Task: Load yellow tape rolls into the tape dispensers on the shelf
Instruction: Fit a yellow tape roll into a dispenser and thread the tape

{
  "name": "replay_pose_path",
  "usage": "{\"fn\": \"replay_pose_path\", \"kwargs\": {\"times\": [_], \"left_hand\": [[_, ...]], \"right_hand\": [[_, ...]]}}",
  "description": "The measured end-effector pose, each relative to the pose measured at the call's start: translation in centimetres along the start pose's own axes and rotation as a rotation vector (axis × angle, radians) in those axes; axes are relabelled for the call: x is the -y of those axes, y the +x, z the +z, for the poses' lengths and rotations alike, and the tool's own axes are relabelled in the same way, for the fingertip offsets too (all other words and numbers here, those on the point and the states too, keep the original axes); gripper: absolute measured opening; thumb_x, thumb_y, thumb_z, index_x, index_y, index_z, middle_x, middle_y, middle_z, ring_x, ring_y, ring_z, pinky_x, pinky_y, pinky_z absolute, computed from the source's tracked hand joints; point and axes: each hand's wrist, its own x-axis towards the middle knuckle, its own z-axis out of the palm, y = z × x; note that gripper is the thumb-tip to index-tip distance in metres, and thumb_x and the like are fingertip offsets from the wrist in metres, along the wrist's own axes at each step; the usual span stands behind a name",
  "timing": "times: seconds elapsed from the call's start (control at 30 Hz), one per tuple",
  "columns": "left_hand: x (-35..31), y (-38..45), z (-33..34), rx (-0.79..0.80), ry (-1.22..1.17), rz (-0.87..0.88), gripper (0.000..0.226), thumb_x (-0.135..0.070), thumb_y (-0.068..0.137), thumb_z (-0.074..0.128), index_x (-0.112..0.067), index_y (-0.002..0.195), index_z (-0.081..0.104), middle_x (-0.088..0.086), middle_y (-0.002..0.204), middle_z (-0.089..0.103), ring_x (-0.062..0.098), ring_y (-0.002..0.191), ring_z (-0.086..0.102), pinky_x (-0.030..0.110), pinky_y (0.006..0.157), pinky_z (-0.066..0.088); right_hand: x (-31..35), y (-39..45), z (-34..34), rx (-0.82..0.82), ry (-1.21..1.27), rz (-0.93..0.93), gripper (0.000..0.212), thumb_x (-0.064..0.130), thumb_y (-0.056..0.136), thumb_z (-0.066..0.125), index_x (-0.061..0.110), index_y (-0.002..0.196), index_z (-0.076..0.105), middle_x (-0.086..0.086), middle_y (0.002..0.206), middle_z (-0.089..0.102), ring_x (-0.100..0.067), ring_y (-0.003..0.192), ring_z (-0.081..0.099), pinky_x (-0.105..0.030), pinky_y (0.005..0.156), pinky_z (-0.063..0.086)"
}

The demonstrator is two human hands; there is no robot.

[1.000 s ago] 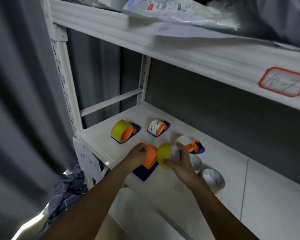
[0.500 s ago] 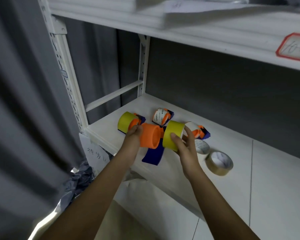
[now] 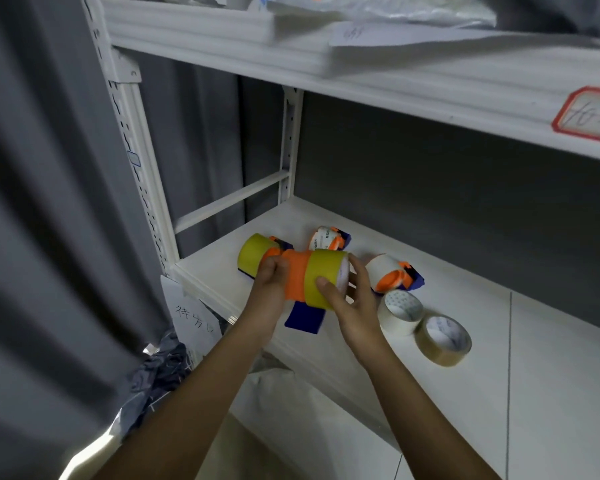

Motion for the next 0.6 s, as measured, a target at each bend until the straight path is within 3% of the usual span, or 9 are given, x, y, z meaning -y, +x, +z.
{"fn": "replay_pose_path", "kwargs": {"times": [0.2,0.37,0.43,0.6], "left_hand": [[-0.1,-0.2,0.1,0.043,0.019,0.104,0.038,-0.037,0.100,0.033,-0.023,0.133,0.042,-0.003,0.116,0.052,0.010,0.096,0.052,0.027,0.084,0.039],[-0.5,-0.4,0.1,0.040,-0.024,0.135,0.024,-0.034,0.100,0.034,-0.028,0.118,0.048,-0.012,0.099,0.057,0.001,0.088,0.055,0.014,0.066,0.041],[-0.8,-0.5,0.1,0.042,-0.031,0.142,0.026,-0.033,0.100,0.034,-0.025,0.120,0.050,-0.006,0.104,0.060,0.005,0.091,0.057,0.016,0.070,0.044],[-1.2,-0.9,0.1,0.045,-0.015,0.161,0.036,-0.033,0.100,0.034,-0.016,0.129,0.049,0.005,0.118,0.059,0.016,0.102,0.057,0.024,0.081,0.046]], "right_hand": [[0.8,0.2,-0.1,0.016,-0.090,-0.079,0.088,0.052,0.068,0.067,0.028,0.143,0.027,0.008,0.139,0.036,-0.005,0.124,0.043,-0.036,0.100,0.049],[0.7,0.3,-0.3,0.020,-0.150,-0.132,0.088,0.068,0.060,0.069,0.042,0.135,0.029,0.018,0.133,0.036,-0.001,0.123,0.043,-0.039,0.099,0.049],[0.7,0.4,-0.4,0.020,-0.169,-0.139,0.088,0.069,0.058,0.070,0.044,0.132,0.029,0.015,0.133,0.037,-0.002,0.124,0.043,-0.041,0.098,0.050],[1.1,0.7,-1.1,0.050,-0.266,-0.172,0.098,0.062,0.060,0.073,0.030,0.140,0.027,0.010,0.138,0.036,-0.003,0.125,0.042,-0.042,0.096,0.051]]}}
